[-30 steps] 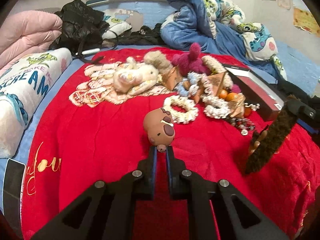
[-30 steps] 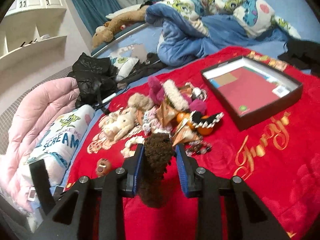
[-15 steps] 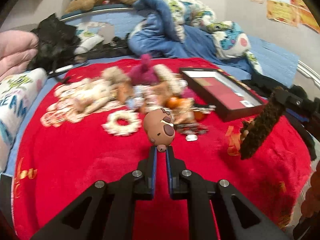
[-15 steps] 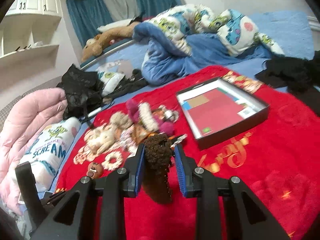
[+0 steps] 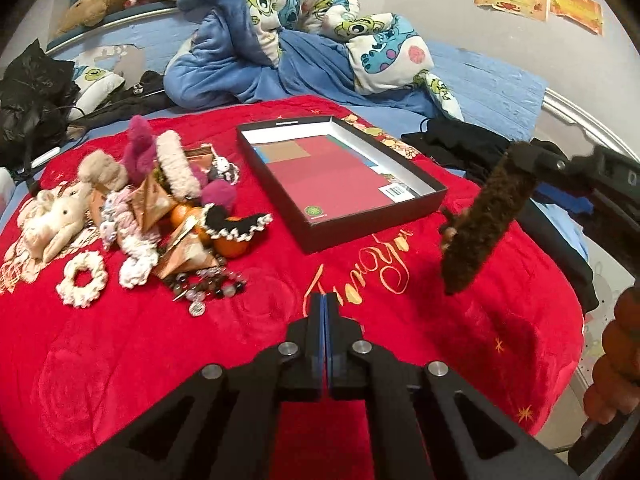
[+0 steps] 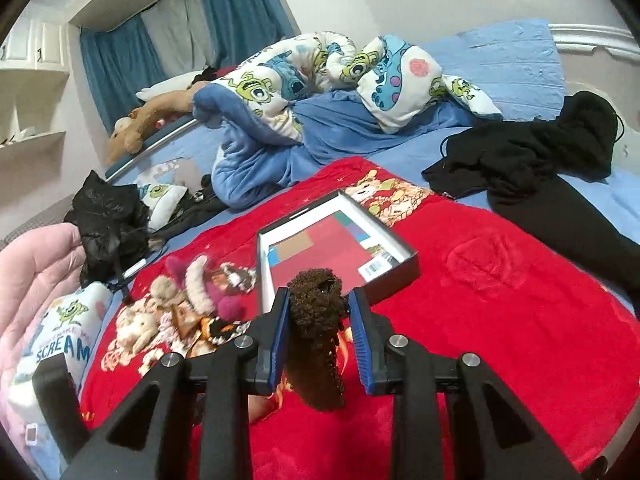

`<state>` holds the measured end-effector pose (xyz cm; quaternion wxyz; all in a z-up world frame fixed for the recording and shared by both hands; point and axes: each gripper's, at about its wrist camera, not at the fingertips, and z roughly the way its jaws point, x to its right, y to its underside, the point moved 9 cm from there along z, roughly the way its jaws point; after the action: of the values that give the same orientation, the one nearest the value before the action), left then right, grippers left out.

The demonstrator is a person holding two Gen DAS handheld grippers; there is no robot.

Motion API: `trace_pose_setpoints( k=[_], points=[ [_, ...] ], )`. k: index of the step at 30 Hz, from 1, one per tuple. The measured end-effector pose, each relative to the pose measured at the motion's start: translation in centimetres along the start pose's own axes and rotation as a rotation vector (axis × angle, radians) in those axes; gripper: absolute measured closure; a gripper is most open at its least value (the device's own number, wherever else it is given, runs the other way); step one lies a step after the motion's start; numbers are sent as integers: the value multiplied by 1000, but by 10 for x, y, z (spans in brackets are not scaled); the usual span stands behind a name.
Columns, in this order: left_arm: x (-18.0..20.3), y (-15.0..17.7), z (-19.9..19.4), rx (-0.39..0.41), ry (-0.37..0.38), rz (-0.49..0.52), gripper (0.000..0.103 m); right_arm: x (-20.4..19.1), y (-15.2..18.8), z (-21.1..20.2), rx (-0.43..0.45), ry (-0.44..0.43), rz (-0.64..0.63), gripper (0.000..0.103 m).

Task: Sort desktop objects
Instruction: 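Carry the figurine with the left tool while the right tool carries the brush to the black box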

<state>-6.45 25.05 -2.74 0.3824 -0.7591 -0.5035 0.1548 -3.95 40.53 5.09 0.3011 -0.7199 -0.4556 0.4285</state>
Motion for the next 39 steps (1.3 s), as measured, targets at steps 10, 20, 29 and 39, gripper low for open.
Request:
trace_pose_setpoints(
  k=[10, 20, 29, 39],
  points=[
    [-3, 32, 22, -57, 52, 8, 95, -5, -25, 25, -3, -32, 7, 74],
    [0, 37, 38, -70, 57, 10, 64, -45, -61, 45, 6, -91, -40, 74],
    [2, 38, 67, -128, -3, 4, 49, -40, -59, 62, 3, -107, -16, 74],
    [-1, 33, 74, -108, -20, -35, 52, -22, -49, 83, -33, -72, -38, 74]
  ],
)
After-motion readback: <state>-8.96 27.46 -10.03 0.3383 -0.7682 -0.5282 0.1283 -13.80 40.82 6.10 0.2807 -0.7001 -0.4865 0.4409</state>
